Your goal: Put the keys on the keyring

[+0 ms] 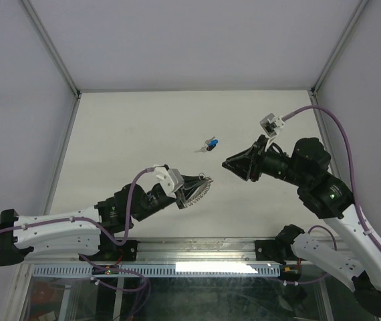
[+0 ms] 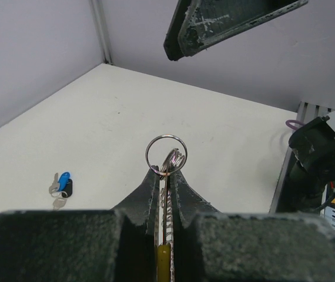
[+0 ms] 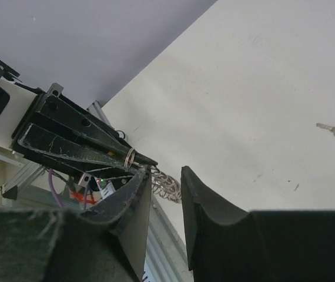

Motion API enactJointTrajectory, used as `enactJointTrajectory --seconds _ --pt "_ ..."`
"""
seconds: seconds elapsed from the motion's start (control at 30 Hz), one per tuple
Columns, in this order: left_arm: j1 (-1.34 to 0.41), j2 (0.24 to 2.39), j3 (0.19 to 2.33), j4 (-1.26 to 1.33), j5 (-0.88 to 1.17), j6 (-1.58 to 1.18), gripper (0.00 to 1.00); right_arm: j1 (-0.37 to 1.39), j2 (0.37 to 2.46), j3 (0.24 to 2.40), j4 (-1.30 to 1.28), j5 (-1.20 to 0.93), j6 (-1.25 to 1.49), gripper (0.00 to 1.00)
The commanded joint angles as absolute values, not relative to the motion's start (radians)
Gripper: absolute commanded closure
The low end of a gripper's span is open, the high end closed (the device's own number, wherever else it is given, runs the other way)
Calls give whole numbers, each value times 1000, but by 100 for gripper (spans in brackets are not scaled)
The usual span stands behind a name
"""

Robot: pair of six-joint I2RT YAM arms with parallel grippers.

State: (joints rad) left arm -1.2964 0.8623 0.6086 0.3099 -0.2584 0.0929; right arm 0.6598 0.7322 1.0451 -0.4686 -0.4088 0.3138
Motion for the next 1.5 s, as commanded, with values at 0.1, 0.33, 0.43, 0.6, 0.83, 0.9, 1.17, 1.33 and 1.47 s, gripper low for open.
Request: enactJointTrajectory --seconds 0.1,0.33,0.43,0.6,0.83,0.9,1.17,1.33,1.47 --pt "-1301 856 614 354 -371 78 100 678 720 1021 -346 -441 513 71" --pt "-1301 863 613 364 -399 76 100 728 738 971 -279 -382 612 73" --pt "-1302 870 616 363 -406 76 100 750 747 962 -261 -343 627 71" --pt "-1302 880 621 362 -410 76 100 829 776 955 -233 -272 638 69" --pt "-1301 888 625 356 -411 75 100 919 827 964 -228 -179 621 68" --pt "-1302 884 624 355 -411 77 100 936 835 966 -237 -154 616 68" --pt "-1302 876 621 356 -407 78 100 961 851 977 -260 -107 597 68" --pt "-1301 874 617 356 -409 80 100 964 851 983 -278 -66 585 68" --pt "-1302 874 615 354 -413 80 100 965 854 985 -283 -58 579 67"
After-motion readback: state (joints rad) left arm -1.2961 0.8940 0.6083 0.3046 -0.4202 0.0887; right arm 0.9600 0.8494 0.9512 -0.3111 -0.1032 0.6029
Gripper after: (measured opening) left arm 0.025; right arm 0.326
